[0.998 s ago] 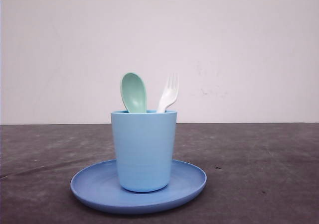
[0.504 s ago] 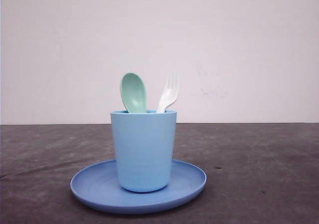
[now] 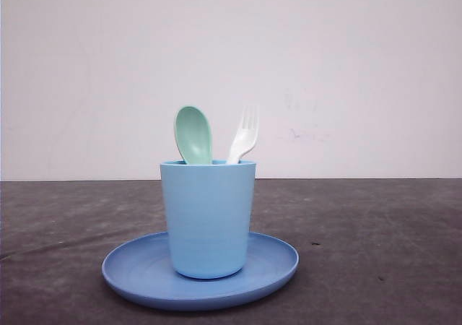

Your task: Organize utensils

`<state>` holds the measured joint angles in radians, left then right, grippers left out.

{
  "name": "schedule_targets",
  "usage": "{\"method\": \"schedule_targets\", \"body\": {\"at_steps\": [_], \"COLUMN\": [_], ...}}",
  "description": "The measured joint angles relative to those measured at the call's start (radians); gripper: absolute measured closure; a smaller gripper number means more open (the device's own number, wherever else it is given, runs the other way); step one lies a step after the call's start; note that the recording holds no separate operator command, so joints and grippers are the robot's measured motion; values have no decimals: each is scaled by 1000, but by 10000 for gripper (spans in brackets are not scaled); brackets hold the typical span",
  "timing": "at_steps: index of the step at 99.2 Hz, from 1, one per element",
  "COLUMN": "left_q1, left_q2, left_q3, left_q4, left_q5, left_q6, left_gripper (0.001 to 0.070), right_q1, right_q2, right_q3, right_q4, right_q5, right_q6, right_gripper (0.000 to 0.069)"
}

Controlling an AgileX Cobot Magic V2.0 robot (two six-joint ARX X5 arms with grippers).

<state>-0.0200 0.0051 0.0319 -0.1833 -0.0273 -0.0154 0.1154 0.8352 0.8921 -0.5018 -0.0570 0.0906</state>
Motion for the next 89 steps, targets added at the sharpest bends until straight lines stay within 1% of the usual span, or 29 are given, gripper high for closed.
{"method": "schedule_targets", "body": {"at_steps": [12, 27, 41, 53, 67, 79, 89], "left_q1": [0, 0, 0, 0, 0, 0, 0], "left_q2": [0, 0, 0, 0, 0, 0, 0], "left_q3": [0, 0, 0, 0, 0, 0, 0], "left_q4": [0, 0, 0, 0, 0, 0, -1], "left_q5": [0, 0, 0, 0, 0, 0, 0], "left_q6": [0, 0, 0, 0, 0, 0, 0], "left_gripper": [695, 695, 695, 695, 695, 695, 695], "right_q1": [-25, -56, -63, -63, -63, -63, -63], "right_q2": [-152, -388, -588, -719, -824, -831, -831], "right_q3": [-151, -406, -616, -740, -831, -871, -872], "right_q4": [90, 231, 244, 239, 257, 317, 320], "right_q5": [4, 5, 5, 5, 5, 5, 6], "right_q6": [-58, -79, -84, -86, -82, -63, -43], "right_gripper": [683, 683, 683, 683, 683, 683, 683]}}
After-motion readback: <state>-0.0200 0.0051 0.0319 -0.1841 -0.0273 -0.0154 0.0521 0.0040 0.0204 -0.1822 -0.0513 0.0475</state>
